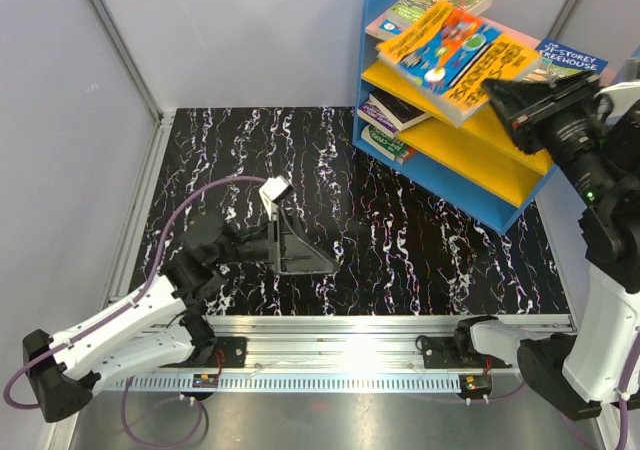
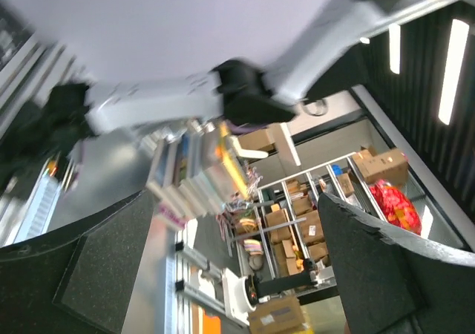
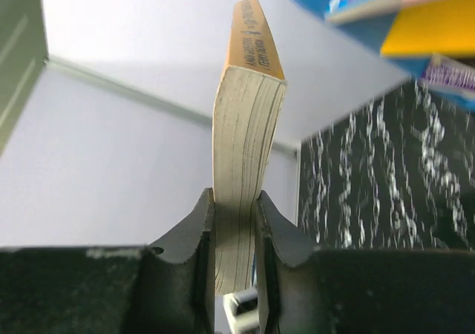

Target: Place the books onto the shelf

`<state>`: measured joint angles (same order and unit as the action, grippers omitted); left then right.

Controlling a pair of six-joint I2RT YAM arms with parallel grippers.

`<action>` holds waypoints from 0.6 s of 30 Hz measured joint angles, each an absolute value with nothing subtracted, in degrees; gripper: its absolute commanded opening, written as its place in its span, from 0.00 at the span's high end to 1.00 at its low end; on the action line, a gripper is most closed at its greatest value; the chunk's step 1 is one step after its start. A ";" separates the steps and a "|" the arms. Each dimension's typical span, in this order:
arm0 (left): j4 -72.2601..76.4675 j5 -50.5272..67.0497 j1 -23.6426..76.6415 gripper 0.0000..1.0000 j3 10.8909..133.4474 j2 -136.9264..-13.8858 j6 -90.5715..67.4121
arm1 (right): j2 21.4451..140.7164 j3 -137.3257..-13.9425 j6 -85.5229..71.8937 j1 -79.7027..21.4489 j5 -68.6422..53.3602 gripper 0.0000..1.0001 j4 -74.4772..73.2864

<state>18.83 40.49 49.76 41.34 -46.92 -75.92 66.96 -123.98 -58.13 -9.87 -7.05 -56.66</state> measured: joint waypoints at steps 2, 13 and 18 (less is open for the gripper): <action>13.43 40.86 49.74 0.01 40.71 -47.03 -74.00 | 68.34 -128.03 -57.82 -9.91 -2.61 1.00 -56.31; -7.79 42.85 49.65 0.01 46.19 -46.83 -64.58 | 71.88 -132.42 -60.77 -9.91 29.45 1.00 -57.47; -15.75 43.81 48.53 0.01 50.33 -46.92 -59.92 | 76.93 -136.77 -61.41 -9.93 39.53 1.00 -60.82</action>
